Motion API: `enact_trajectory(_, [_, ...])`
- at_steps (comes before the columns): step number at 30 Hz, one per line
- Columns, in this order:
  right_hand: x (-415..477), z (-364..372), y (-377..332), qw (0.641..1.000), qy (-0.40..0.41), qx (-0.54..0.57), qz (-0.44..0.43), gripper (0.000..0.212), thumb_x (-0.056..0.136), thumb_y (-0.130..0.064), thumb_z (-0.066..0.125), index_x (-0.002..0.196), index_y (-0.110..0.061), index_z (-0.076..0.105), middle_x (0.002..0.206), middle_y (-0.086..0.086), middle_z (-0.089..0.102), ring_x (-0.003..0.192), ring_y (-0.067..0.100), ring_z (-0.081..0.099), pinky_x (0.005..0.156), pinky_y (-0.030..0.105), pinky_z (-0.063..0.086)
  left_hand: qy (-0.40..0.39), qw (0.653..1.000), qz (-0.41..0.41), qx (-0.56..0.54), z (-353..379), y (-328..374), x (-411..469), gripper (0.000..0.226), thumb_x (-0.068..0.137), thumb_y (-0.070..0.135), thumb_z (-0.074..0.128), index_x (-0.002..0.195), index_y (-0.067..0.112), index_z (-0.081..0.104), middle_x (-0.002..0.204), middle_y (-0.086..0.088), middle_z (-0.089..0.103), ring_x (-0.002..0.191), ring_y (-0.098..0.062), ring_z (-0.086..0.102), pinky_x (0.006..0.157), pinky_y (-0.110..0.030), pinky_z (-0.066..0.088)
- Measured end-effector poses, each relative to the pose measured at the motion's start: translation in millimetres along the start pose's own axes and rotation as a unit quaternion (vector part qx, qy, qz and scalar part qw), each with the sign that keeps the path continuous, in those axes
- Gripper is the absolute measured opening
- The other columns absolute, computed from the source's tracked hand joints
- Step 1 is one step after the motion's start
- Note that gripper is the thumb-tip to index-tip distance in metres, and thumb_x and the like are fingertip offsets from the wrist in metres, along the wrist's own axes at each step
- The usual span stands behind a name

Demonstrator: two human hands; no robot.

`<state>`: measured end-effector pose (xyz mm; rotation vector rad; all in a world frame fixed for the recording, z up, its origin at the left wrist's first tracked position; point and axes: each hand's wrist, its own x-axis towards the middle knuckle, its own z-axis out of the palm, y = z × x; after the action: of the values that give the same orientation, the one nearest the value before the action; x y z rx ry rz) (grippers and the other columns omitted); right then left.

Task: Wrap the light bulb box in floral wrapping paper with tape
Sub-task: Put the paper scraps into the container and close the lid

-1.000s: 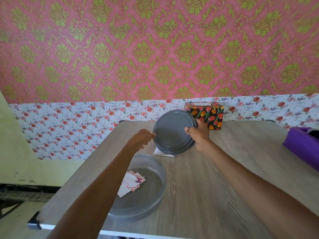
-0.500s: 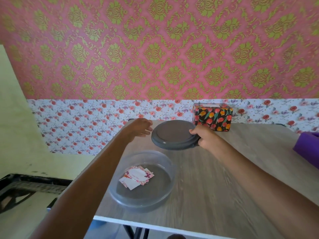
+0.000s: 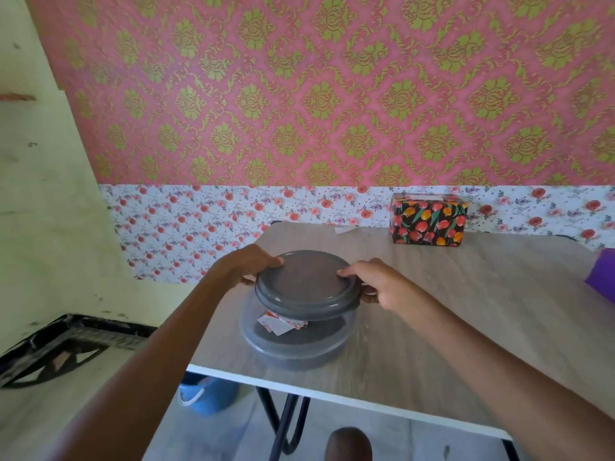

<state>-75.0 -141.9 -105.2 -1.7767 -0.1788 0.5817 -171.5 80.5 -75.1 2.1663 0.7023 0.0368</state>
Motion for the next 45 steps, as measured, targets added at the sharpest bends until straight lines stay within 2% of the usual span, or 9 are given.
enact_trajectory(9, [-39.4, 5.1, 4.4, 0.985, -0.031, -0.167, -0.034, 0.029, 0.085, -0.033, 0.074, 0.104, -0.012, 0.067, 0.095, 0.008, 0.067, 0.083, 0.019, 0.062, 0.074, 0.032, 0.055, -0.036, 0.992, -0.046, 0.113, 1.9, -12.6, -51.0, 0.035, 0.1, 0.042, 0.05, 0.121, 0.015, 0.053, 0.114, -0.006, 0.057, 0.099, -0.025, 0.06, 0.062, -0.031, 0.056])
enact_trajectory(13, [-53.7, 11.1, 5.6, 0.981, -0.025, -0.189, -0.034, 0.022, 0.095, -0.03, 0.058, 0.105, -0.011, 0.06, 0.088, 0.007, 0.058, 0.073, 0.019, 0.054, 0.057, 0.028, 0.047, 0.012, 0.986, -0.008, 0.165, 19.1, -23.5, -64.7, 0.035, 0.107, 0.04, 0.028, 0.119, 0.014, 0.049, 0.106, -0.009, 0.062, 0.085, -0.019, 0.064, 0.056, -0.027, 0.054])
enact_trajectory(15, [-59.7, 19.1, 7.9, 0.983, -0.01, -0.178, -0.051, 0.022, 0.092, -0.023, 0.05, 0.109, -0.012, 0.058, 0.093, 0.007, 0.055, 0.077, 0.021, 0.05, 0.06, 0.027, 0.042, 0.06, 0.977, 0.022, 0.201, 32.7, -29.8, -66.5, 0.04, 0.108, 0.035, 0.018, 0.114, 0.011, 0.049, 0.103, -0.01, 0.064, 0.085, -0.019, 0.064, 0.068, -0.031, 0.056])
enact_trajectory(18, [-59.1, 32.6, 14.8, 0.976, 0.04, -0.196, -0.082, 0.049, 0.088, -0.019, 0.035, 0.134, -0.02, 0.051, 0.129, 0.011, 0.054, 0.112, 0.032, 0.05, 0.086, 0.037, 0.045, 0.122, 0.968, 0.032, 0.217, 47.9, -27.2, -73.5, 0.044, 0.108, 0.025, 0.016, 0.121, 0.004, 0.052, 0.128, -0.016, 0.057, 0.114, -0.031, 0.057, 0.102, -0.045, 0.045])
enact_trajectory(22, [-56.4, 45.0, 28.3, 0.959, 0.124, -0.237, -0.094, 0.048, 0.099, -0.021, 0.031, 0.147, -0.026, 0.036, 0.143, 0.014, 0.04, 0.131, 0.035, 0.034, 0.1, 0.045, 0.038, 0.148, 0.97, 0.022, 0.192, 55.4, -27.6, -73.3, 0.044, 0.106, 0.024, 0.017, 0.131, 0.005, 0.048, 0.137, -0.019, 0.051, 0.124, -0.038, 0.049, 0.108, -0.052, 0.037])
enact_trajectory(29, [-51.0, 39.3, 31.0, 0.954, 0.096, -0.266, -0.098, 0.048, 0.099, -0.029, 0.029, 0.146, -0.036, 0.034, 0.139, 0.014, 0.04, 0.109, 0.03, 0.05, 0.082, 0.034, 0.04, 0.184, 0.975, 0.012, 0.126, 59.6, -36.5, -66.8, 0.043, 0.106, 0.026, 0.018, 0.128, 0.01, 0.051, 0.129, -0.017, 0.057, 0.115, -0.033, 0.056, 0.101, -0.044, 0.042])
enact_trajectory(34, [-52.0, 37.3, 30.4, 0.952, 0.073, -0.28, -0.1, 0.048, 0.095, -0.029, 0.031, 0.141, -0.036, 0.039, 0.134, 0.013, 0.049, 0.106, 0.03, 0.051, 0.087, 0.037, 0.045, 0.224, 0.964, 0.022, 0.141, 59.3, -33.4, -71.5, 0.041, 0.106, 0.024, 0.023, 0.117, 0.006, 0.058, 0.11, -0.011, 0.064, 0.086, -0.02, 0.055, 0.081, -0.032, 0.046])
enact_trajectory(40, [-49.1, 38.6, 36.2, 0.945, 0.107, -0.286, -0.113, 0.043, 0.1, -0.028, 0.03, 0.141, -0.034, 0.041, 0.13, 0.012, 0.051, 0.104, 0.028, 0.053, 0.08, 0.033, 0.045, 0.222, 0.963, -0.025, 0.148, 86.6, -33.2, -83.6, 0.076, 0.09, 0.071, 0.034, 0.143, 0.016, 0.034, 0.135, -0.022, 0.045, 0.126, -0.042, 0.041, 0.102, -0.05, 0.037])
enact_trajectory(45, [-47.7, 38.1, 34.1, 0.933, 0.118, -0.322, -0.106, 0.044, 0.101, -0.028, 0.029, 0.144, -0.034, 0.036, 0.132, 0.014, 0.046, 0.1, 0.029, 0.049, 0.08, 0.035, 0.042, 0.261, 0.952, -0.007, 0.161, 86.2, -35.1, -82.7, 0.07, 0.089, 0.07, 0.037, 0.138, 0.02, 0.04, 0.128, -0.02, 0.05, 0.119, -0.04, 0.046, 0.096, -0.047, 0.039])
